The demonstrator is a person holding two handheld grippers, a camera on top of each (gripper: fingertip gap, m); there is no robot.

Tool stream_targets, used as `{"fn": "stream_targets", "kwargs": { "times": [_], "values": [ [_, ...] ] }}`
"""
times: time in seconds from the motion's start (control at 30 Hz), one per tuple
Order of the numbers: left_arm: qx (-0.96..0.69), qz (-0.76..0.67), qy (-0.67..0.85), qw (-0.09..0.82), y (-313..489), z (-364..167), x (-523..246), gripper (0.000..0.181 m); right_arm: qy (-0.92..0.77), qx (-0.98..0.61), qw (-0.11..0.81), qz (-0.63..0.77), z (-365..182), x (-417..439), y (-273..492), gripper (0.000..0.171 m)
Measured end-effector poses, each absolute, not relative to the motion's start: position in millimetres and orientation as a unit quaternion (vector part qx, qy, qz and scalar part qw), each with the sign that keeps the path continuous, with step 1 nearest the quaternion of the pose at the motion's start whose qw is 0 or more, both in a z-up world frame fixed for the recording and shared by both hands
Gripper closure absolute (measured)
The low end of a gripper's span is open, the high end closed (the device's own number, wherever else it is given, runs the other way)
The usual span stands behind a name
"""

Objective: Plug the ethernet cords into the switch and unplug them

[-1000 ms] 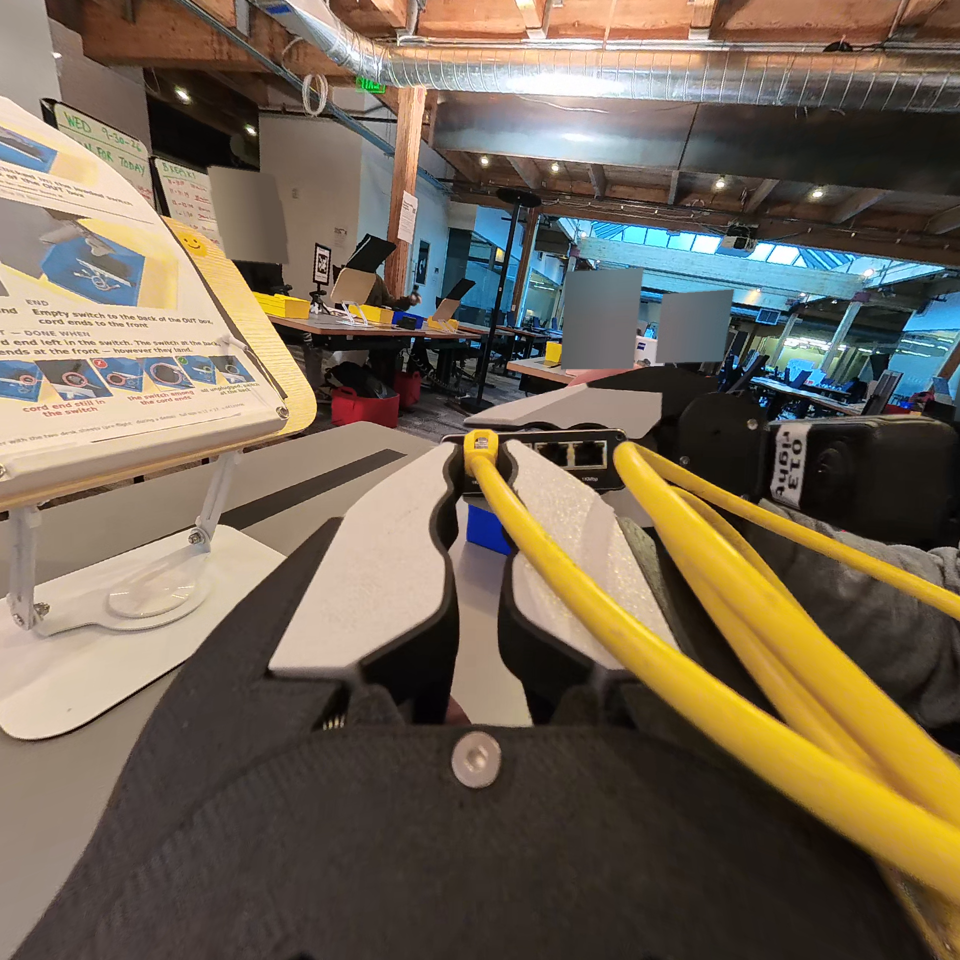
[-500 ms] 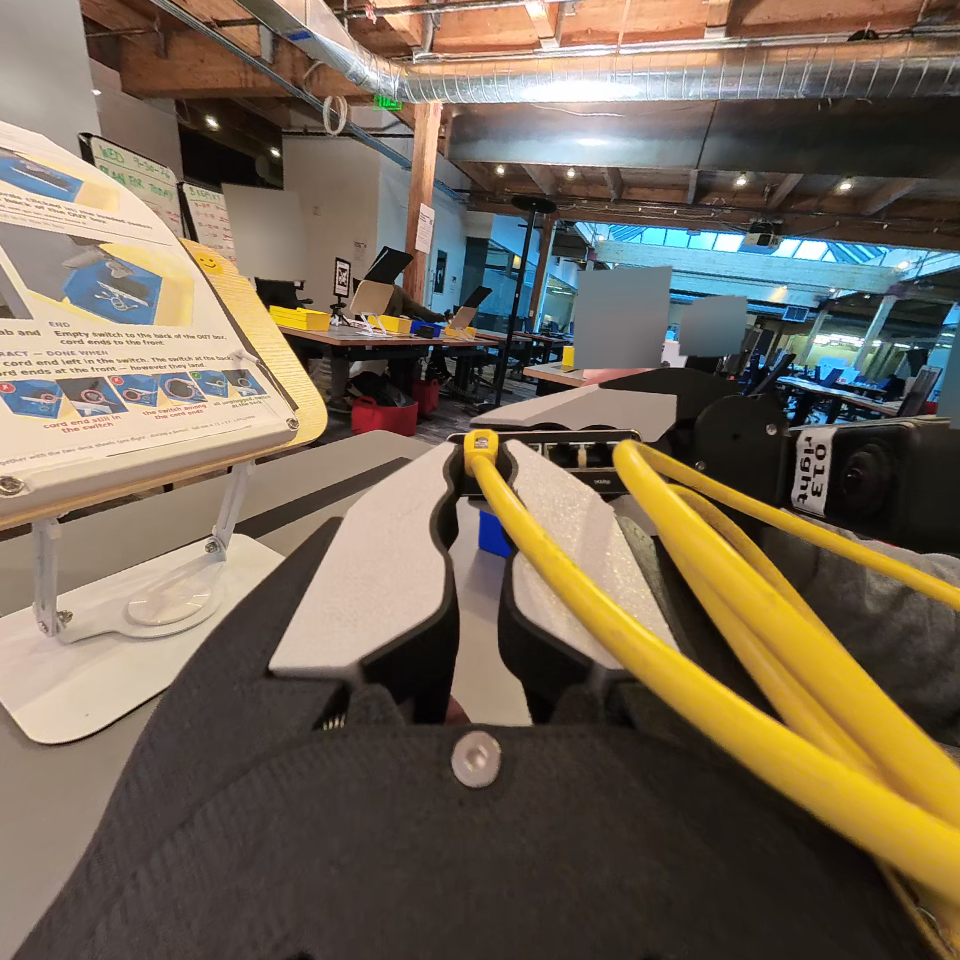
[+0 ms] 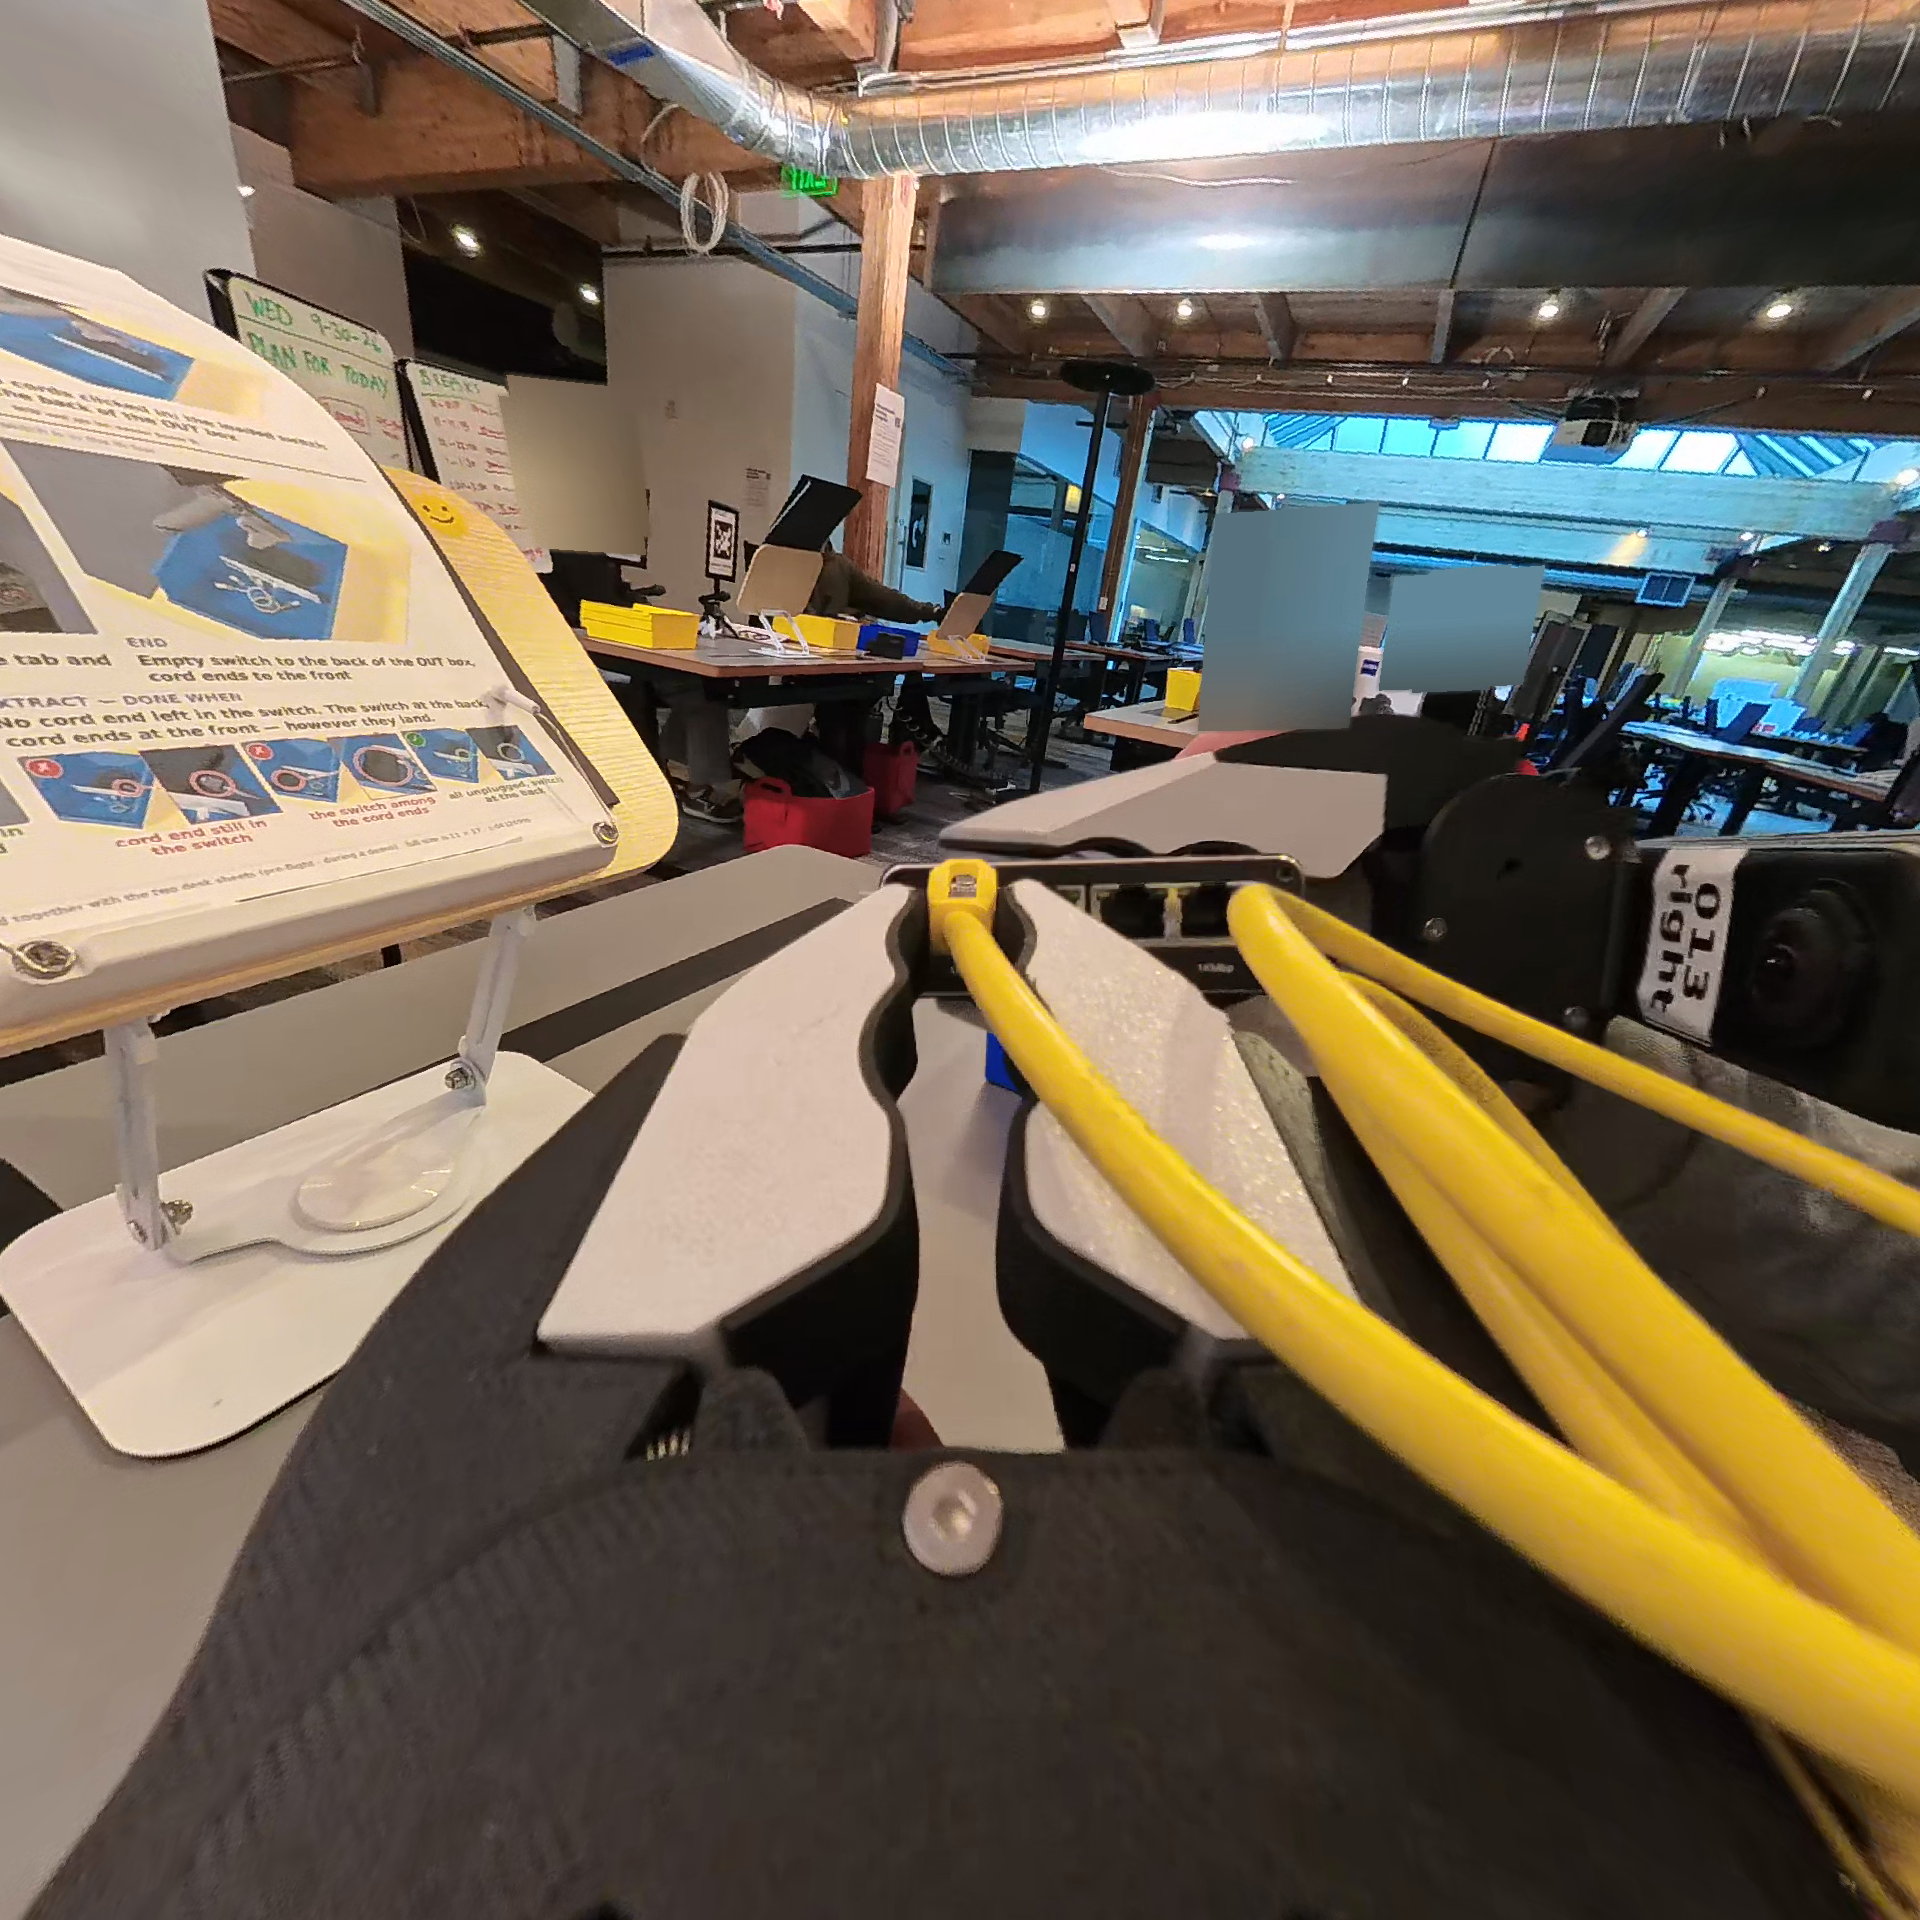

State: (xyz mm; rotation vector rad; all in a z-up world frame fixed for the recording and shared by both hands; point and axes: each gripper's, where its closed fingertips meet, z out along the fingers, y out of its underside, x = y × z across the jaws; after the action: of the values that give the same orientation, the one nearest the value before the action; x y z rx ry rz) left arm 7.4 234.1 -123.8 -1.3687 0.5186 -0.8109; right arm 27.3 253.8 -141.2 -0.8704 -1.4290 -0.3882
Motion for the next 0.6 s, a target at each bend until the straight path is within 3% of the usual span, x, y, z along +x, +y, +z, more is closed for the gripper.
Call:
{"fn": "stream_targets", "kwargs": {
  "times": [0.6],
  "values": [
    [-0.625, -0.373, 0.215, 0.651, 244, -141, 7, 0.169, -0.655, -0.416, 0.602, -0.188, -158, 27, 263, 0.138]
  ]
}}
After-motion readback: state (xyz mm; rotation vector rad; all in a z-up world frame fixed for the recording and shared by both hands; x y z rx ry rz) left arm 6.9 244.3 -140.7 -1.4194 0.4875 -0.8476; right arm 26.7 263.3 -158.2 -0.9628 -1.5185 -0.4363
